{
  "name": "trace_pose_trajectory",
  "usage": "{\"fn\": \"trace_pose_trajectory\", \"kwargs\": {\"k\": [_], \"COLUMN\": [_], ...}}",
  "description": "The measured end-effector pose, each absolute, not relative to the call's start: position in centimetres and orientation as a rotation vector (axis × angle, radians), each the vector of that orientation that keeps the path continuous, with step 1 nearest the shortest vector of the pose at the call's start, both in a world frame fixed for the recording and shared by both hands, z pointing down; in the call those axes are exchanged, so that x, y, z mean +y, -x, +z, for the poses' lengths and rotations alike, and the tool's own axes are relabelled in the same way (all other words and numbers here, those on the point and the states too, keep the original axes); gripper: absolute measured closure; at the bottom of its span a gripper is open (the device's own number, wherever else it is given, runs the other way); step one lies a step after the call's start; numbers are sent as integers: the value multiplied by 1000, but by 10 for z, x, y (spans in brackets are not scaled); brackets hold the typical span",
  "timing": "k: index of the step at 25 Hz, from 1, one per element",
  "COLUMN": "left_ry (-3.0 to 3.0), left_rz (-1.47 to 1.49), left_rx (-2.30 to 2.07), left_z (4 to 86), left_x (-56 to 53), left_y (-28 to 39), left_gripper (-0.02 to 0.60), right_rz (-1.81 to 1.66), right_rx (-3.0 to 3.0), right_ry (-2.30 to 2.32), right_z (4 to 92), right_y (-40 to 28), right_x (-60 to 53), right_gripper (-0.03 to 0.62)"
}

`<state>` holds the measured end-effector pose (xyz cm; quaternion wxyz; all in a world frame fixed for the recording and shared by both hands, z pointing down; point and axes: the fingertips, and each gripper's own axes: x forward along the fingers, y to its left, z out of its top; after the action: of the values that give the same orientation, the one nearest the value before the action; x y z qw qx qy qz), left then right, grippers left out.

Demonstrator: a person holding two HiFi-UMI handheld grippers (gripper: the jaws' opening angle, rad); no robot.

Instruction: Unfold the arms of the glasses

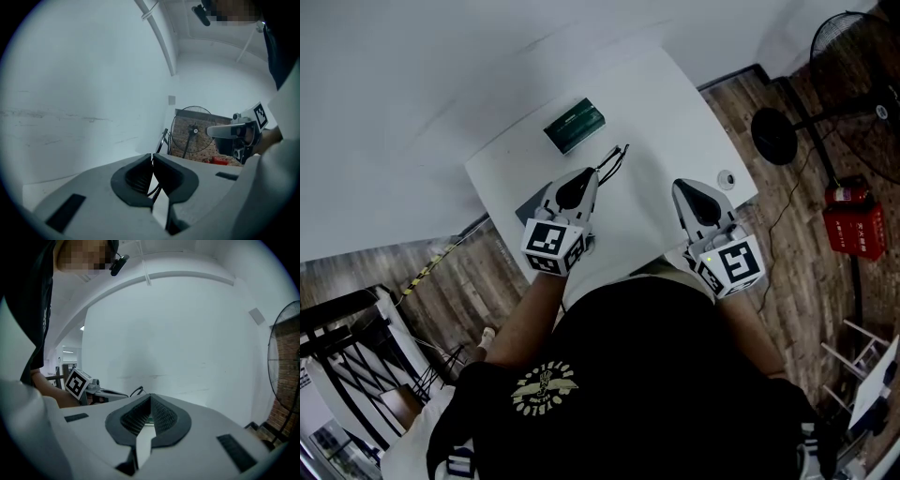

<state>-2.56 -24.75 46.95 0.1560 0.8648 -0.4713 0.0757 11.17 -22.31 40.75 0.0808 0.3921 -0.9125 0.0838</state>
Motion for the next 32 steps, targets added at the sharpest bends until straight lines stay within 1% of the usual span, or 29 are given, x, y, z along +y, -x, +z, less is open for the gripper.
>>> {"fn": "trace_pose_trajectory", "kwargs": {"k": [14, 23, 25, 27, 32], "left_ry": [-2557, -2585, -2593, -2615, -2661], "left_rz": [-54, -143, -168, -184, -180], "left_rx": [-1269, -1221, -1201, -1181, -1147], "left_z": [407, 379, 374, 368, 362], "left_x": [-224, -201, -191, -183, -170], "left_y": [7, 3, 2, -1, -7], "left_gripper": [561, 561, 561, 561, 561], "right_rz": [251, 388, 432, 472, 530], "right_rx": [-2819, -2971, -3006, -3028, -3048], "right_ry": [-1078, -938, -884, -844, -822], "right_z": [378, 355, 352, 350, 348], "right_y": [-97, -77, -69, -64, -60], "right_x": [-206, -187, -178, -172, -163], "right_gripper": [592, 592, 556, 533, 523]}}
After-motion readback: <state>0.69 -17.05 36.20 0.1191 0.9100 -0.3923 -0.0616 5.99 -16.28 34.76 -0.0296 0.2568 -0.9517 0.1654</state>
